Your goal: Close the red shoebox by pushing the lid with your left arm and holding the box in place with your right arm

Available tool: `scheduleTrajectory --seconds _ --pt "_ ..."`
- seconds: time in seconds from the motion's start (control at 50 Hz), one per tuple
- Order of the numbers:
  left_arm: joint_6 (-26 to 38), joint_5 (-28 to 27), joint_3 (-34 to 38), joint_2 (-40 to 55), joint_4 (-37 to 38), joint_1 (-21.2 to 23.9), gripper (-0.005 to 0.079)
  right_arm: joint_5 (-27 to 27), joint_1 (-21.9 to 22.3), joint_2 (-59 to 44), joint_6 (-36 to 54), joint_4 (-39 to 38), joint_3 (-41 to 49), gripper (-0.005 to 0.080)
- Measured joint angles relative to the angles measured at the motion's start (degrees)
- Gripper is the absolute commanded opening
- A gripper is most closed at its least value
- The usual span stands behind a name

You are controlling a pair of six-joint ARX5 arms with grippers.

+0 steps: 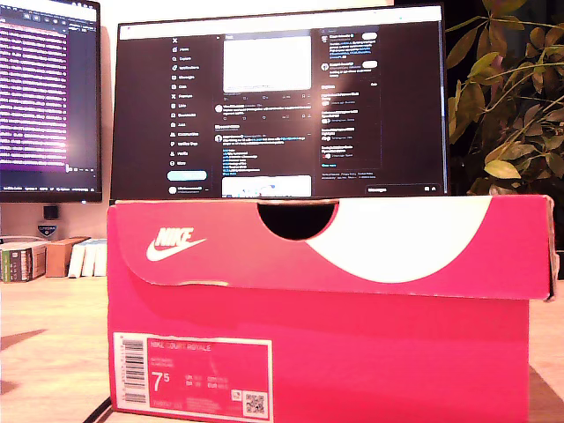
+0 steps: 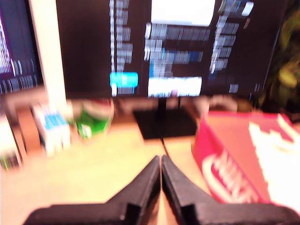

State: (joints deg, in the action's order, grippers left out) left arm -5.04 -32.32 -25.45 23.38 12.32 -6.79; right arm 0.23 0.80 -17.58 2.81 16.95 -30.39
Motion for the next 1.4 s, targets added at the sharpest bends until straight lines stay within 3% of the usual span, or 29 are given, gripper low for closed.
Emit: scheduleTrajectory --seconds 0.28,0.58,1.0,1.2,1.4 --pt "-5.55 1.55 3.89 -6.27 -3.78 0.0 -0.0019 2.12 0.28 9.38 -7.1 1.46 6.97 -0.0012" --pt "-7.13 6.51 7.93 -9.92 -4.22 2.34 -0.0019 3.19 0.28 14.14 -11.56 2.89 10.4 -0.0012" --pt "-8.35 20.28 13.14 -13.07 -3.72 9.42 -0.0019 3.87 -0.63 15.3 -12.68 3.21 14.73 -0.0012" --pt "-7.76 22.69 14.29 -13.7 -3.39 10.54 -0.0019 4.09 -2.01 17.11 -11.96 3.72 19.74 -0.0012" --pt "-8.09 23.65 20.02 -20.28 -1.92 10.54 -0.0019 4.39 -2.82 17.11 -10.64 3.3 19.74 -0.0012"
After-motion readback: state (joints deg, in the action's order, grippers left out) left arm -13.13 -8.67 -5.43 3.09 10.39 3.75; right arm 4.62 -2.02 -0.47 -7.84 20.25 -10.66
